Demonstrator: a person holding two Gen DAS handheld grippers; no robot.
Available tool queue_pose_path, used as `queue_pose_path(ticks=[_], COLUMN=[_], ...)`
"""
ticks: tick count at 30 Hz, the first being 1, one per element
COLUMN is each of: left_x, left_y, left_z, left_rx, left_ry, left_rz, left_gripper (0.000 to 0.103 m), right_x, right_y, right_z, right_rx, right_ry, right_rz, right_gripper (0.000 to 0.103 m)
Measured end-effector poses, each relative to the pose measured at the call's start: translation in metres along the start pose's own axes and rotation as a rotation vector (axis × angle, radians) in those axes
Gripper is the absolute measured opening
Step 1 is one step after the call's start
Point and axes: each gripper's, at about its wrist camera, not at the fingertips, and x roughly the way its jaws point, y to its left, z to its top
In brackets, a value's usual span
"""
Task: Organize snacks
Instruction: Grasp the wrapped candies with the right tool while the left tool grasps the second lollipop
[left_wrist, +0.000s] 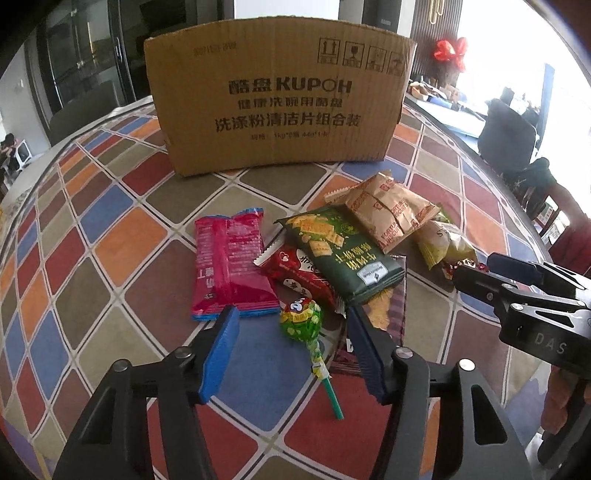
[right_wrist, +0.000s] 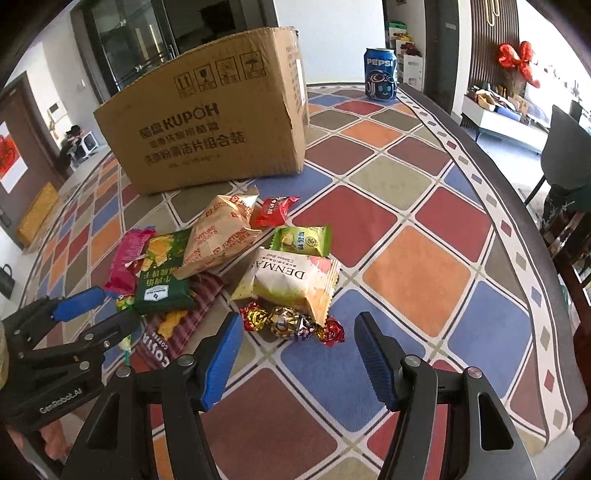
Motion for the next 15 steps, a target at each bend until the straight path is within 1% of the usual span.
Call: queue_pose_path(ticks=[2,6,7,8,12,13,15], left_x=[0.0024,0.0039,0.0041,0.0044,0.0069,0.0072,0.0074], left_y=[0.0005,0.0007,0.0008,0.0009,0.0002,-0.0001,-0.0004], left_z=[0.0005,0.0018,0.0021,0.0024,0.0026,0.0024,0.0015], left_rx=[-0.003,-0.007,-0.007,-0.008,-0.007,-0.008,-0.009], left_ry=[0.004,0.001,0.001,0.001,0.010,0.012,0.016], left_rz=[-0.011,-0.030,-0.035,-0.039,-0.052,-0.054,-0.059], left_gripper=[0.054,0.051,0.048,0.046,0.032,0.029,0.027], right_x=[0.0028,0.0073,0.0081,0.0086,0.0092,0.0096,0.0090], right_y=[-0.0011,-0.0009,0.0000,0.0002,0.0023,0.0025,0.0033], right_z=[0.0006,0.0006,0.0005,0.0002,-0.0018,-0.0023,-0.0028], right_rx=[0.006,0.005,0.005,0.005,0.000,0.000,0.000], right_ry=[0.004,0.018,0.021,0.023,0.031,0.033,0.029], right_rz=[0.002,0.012,0.017,0.020,0.028,0.031,0.035], right_gripper=[0.063,0.055,0.054,0.051,0.040,0.039,0.038])
